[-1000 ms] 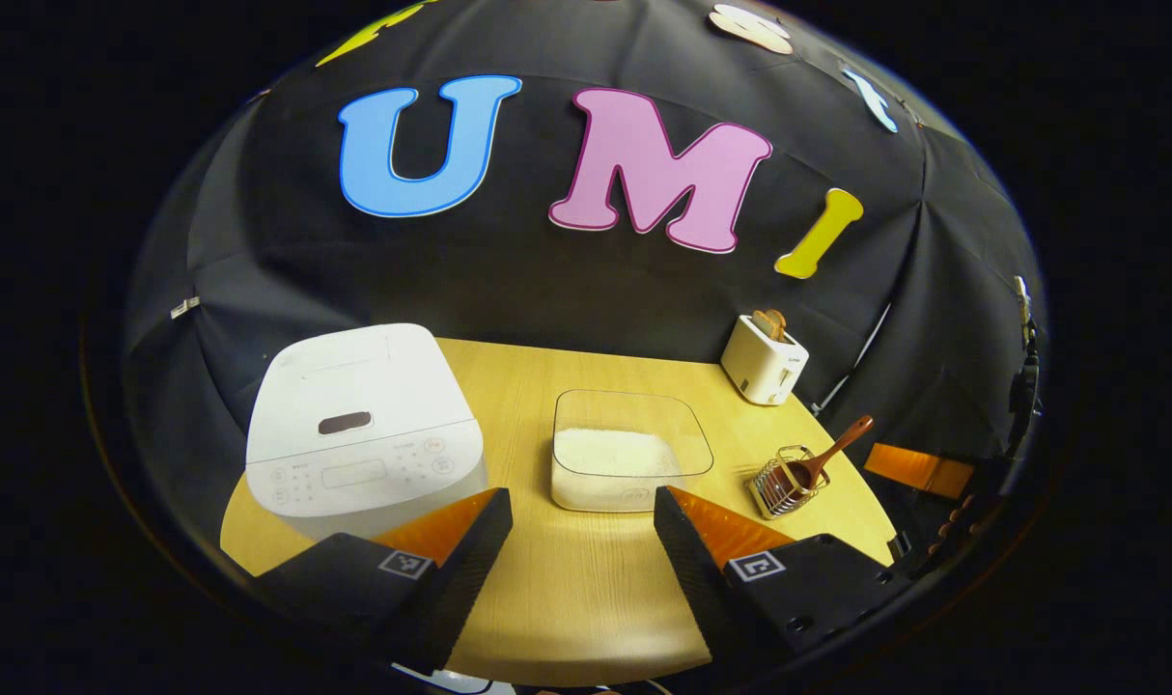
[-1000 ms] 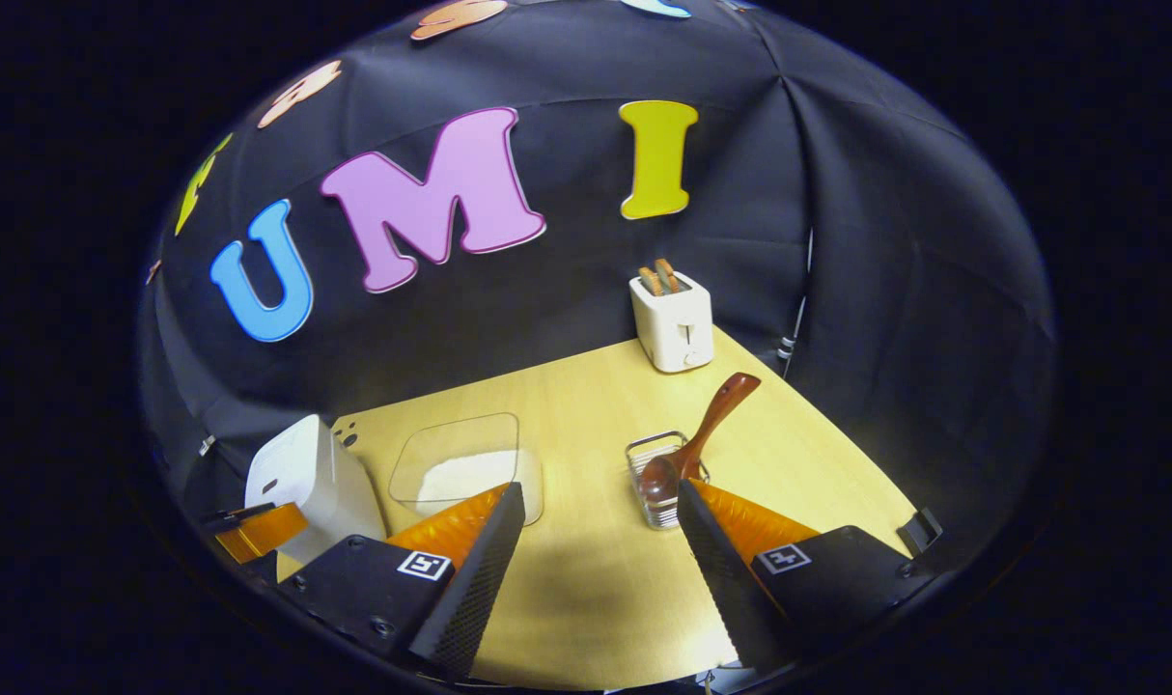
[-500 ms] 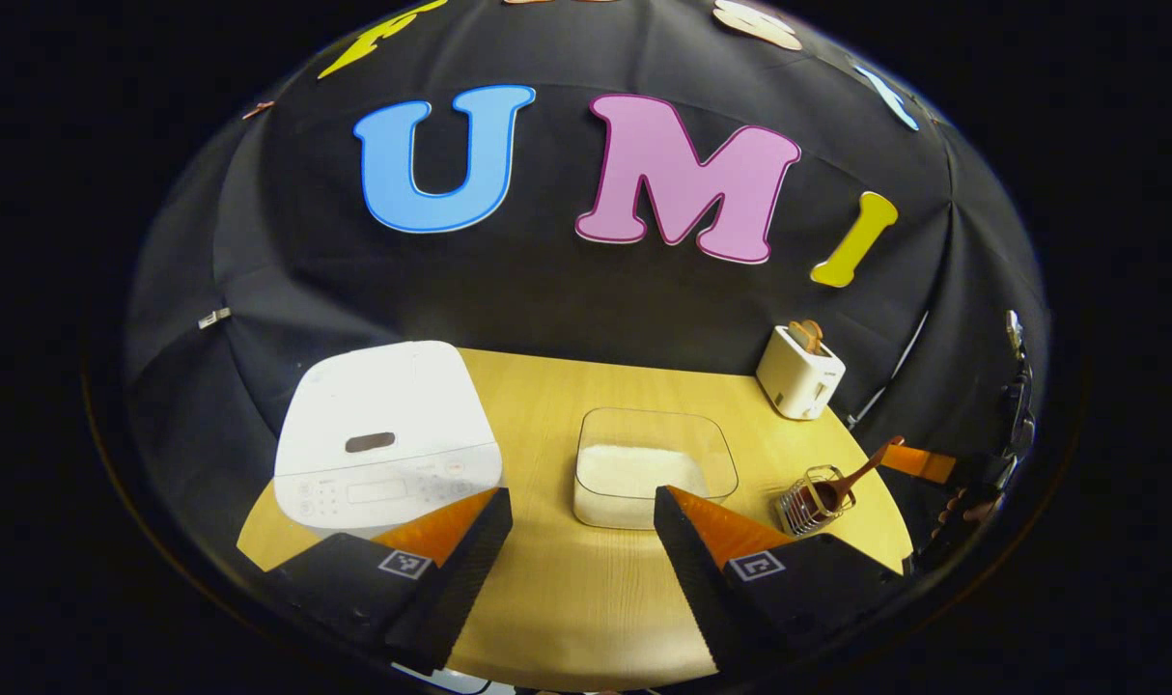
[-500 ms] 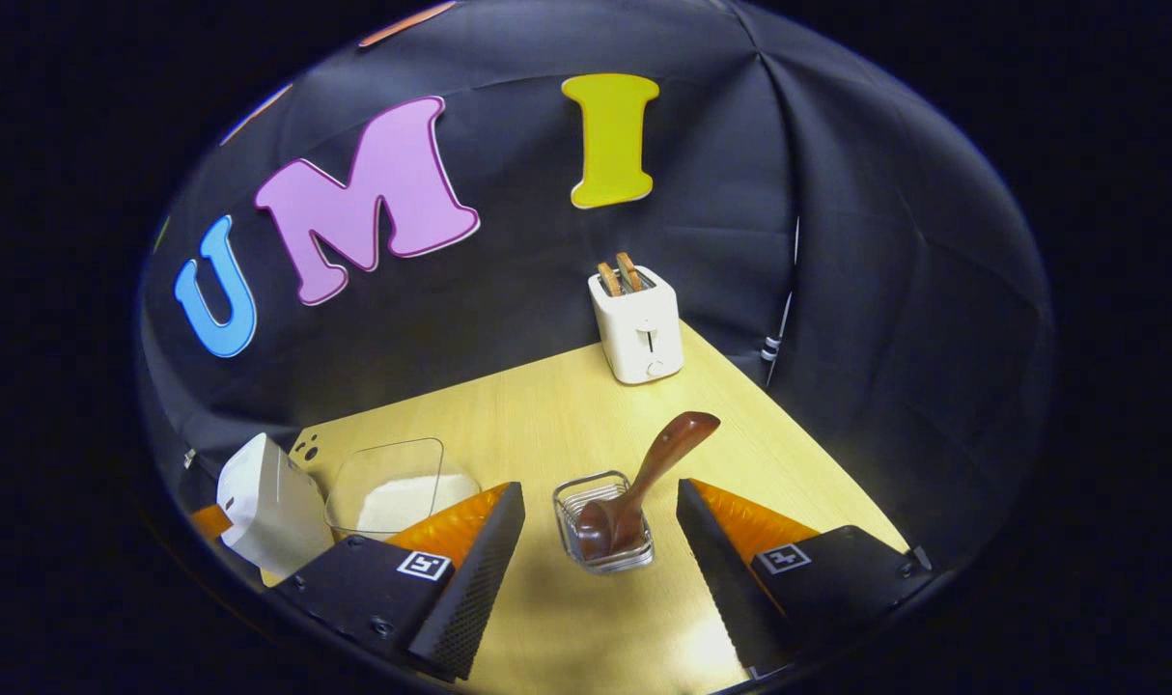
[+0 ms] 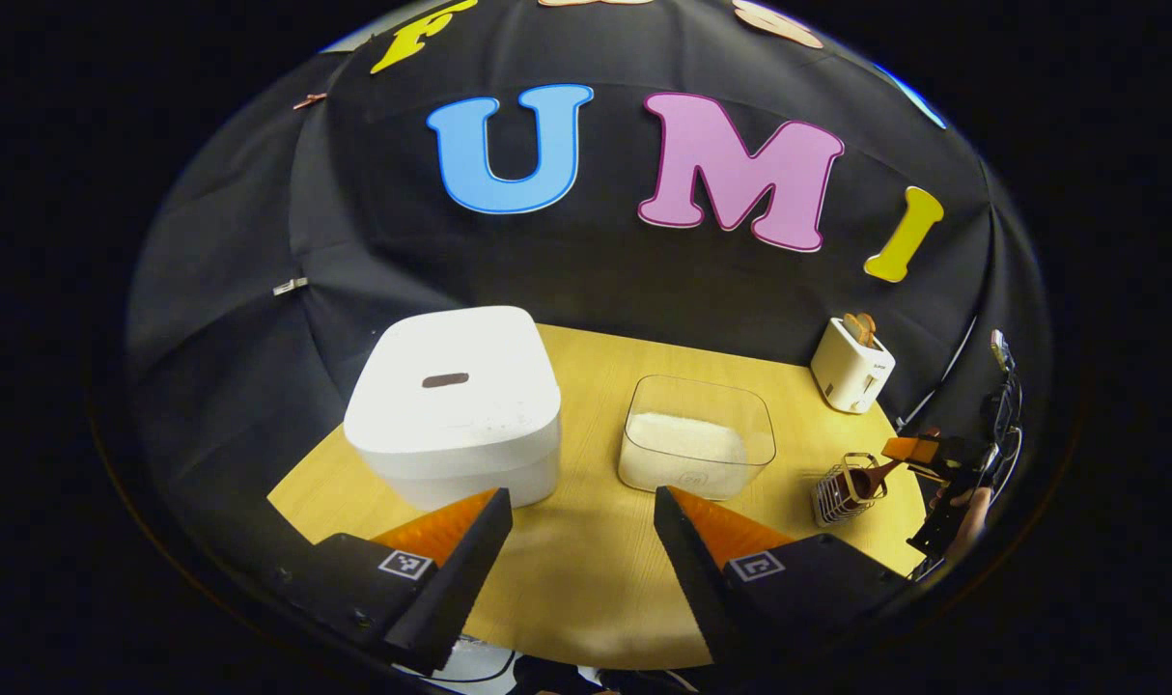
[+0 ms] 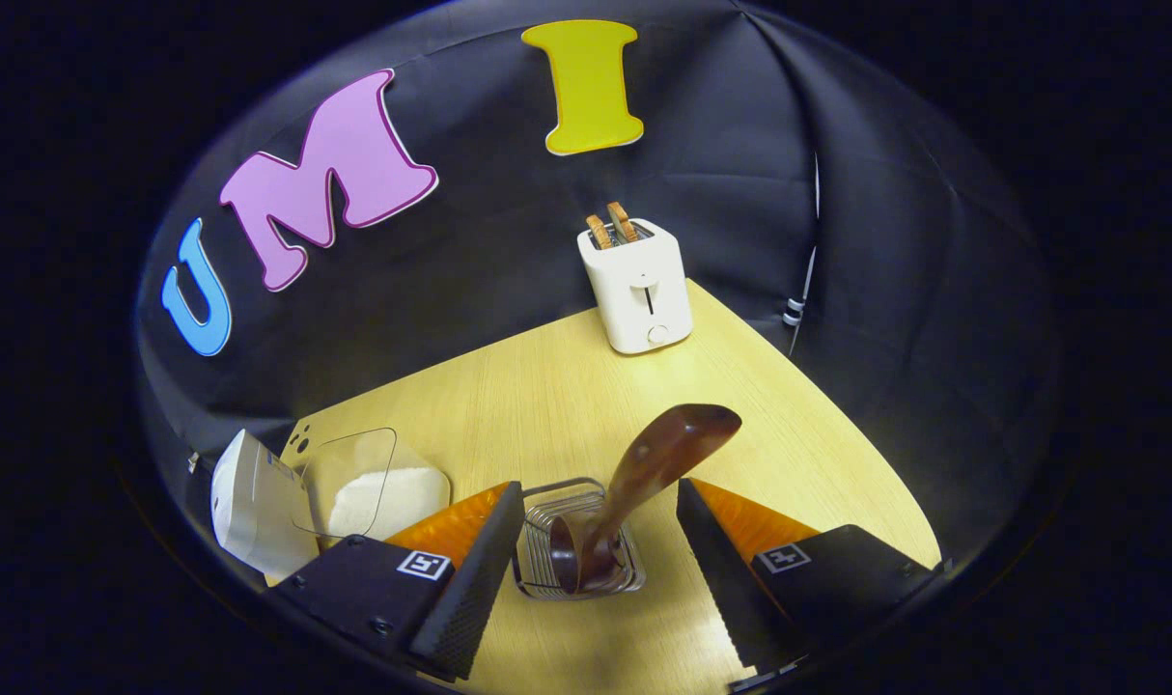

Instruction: Close the left gripper, press the button to open the rice cooker; take a wooden spoon from the chopstick holder with the right hand, scoop a spoonful of rice and pour it into the rice cooker, then put the wooden spoon back into the chopstick holder.

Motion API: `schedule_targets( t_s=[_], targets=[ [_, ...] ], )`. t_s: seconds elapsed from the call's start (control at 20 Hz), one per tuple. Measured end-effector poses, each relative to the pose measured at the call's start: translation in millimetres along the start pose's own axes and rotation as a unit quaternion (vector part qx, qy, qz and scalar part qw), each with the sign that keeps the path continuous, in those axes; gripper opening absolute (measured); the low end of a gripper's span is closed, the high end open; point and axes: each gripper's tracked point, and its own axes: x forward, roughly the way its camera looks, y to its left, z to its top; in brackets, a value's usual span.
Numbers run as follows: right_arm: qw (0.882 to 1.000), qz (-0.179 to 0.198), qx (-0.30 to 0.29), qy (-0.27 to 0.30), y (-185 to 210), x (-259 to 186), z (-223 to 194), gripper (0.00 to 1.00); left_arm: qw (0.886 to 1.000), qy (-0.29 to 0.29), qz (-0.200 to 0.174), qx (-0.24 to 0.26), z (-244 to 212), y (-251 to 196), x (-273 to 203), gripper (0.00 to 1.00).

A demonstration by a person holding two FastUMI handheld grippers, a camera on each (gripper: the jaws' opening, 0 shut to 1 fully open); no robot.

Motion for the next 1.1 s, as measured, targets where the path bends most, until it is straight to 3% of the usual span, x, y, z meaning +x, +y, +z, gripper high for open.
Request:
schedule_targets(
  t_s=[0.15, 0.35, 0.5, 0.6, 0.7, 0.85, 0.95, 1.1],
  targets=[
    [1.000, 0.009, 0.003, 0.018, 6.0, -1.9, -9.5, 0.98, 1.000, -0.014, 0.007, 0.010, 5.5, 1.1, -1.8, 0.95],
    [0.999, 0.011, -0.009, 0.030, 4.7, -22.2, -32.0, 0.98, 0.995, -0.083, 0.035, 0.052, 60.3, 28.2, 16.8, 0.95],
    [0.999, -0.006, -0.015, 0.038, -3.4, -37.8, -39.5, 0.98, 0.993, -0.100, 0.053, 0.029, 89.6, 66.6, 43.8, 0.96],
    [0.999, -0.019, -0.008, 0.032, -4.8, -49.3, -37.9, 0.99, 0.994, -0.093, 0.061, 0.006, 95.2, 93.9, 63.9, 0.90],
    [0.999, -0.031, 0.000, 0.023, -4.5, -57.7, -35.1, 0.99, 0.995, -0.080, 0.059, -0.009, 95.9, 114.6, 81.1, 0.69],
    [0.999, -0.048, 0.006, 0.013, 0.5, -68.6, -34.8, 0.98, 0.995, -0.062, 0.075, -0.009, 91.4, 145.8, 108.8, 0.22],
    [0.998, -0.057, 0.004, 0.008, 4.9, -75.3, -37.6, 0.98, 0.997, -0.048, 0.051, -0.017, 89.0, 146.2, 125.4, 0.05],
    [0.998, -0.066, 0.008, 0.011, 9.9, -83.0, -47.1, 0.98, 1.000, -0.019, 0.008, -0.012, 81.7, 133.1, 145.6, 0.05]
  ],
)
